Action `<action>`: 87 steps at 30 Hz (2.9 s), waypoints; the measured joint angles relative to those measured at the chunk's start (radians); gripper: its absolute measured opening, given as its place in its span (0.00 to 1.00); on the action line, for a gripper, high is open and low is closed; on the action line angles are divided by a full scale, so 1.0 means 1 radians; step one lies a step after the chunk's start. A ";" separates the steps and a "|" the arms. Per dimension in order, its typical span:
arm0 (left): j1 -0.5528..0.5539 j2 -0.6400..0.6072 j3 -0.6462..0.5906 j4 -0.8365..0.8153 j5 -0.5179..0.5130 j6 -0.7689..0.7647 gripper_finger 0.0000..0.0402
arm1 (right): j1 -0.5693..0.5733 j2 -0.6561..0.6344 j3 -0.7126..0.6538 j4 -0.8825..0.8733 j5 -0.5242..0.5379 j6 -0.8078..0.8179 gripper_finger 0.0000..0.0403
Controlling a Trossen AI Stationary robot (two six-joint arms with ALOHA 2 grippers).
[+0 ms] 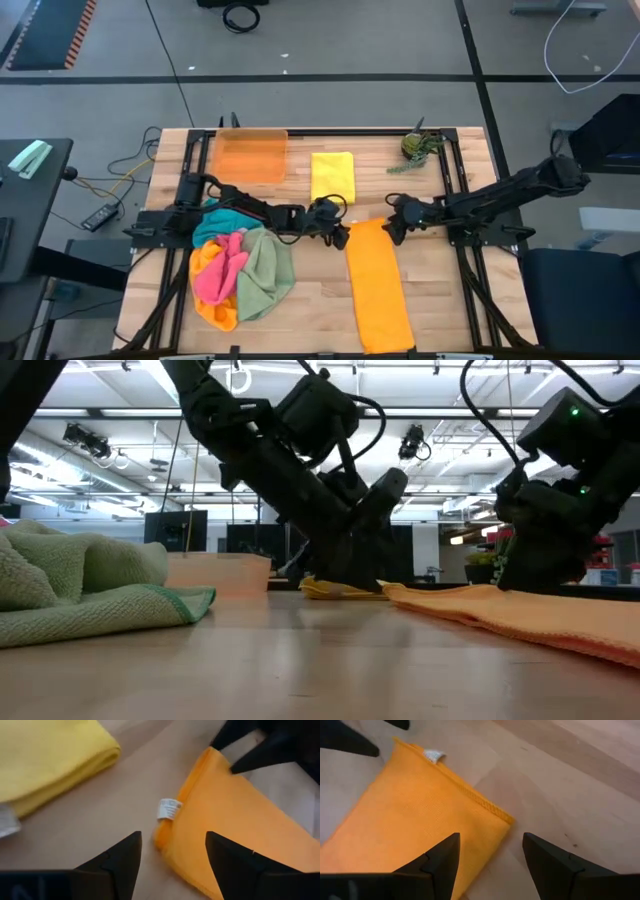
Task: Fold microfiber towels
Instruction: Fold the right orange towel
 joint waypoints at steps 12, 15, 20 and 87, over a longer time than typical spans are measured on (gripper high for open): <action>0.001 0.061 0.003 0.062 0.006 0.073 0.57 | 0.000 0.056 0.001 0.070 -0.009 -0.001 0.56; 0.006 0.083 0.021 0.073 0.010 0.083 0.57 | 0.000 0.057 0.001 0.072 -0.011 -0.002 0.56; 0.011 0.139 0.083 0.081 0.067 0.130 0.55 | 0.000 0.057 0.000 0.072 -0.013 -0.006 0.56; -0.186 0.056 0.270 -0.176 0.113 0.410 0.02 | 0.327 -0.234 0.146 -0.331 -0.076 -0.668 0.00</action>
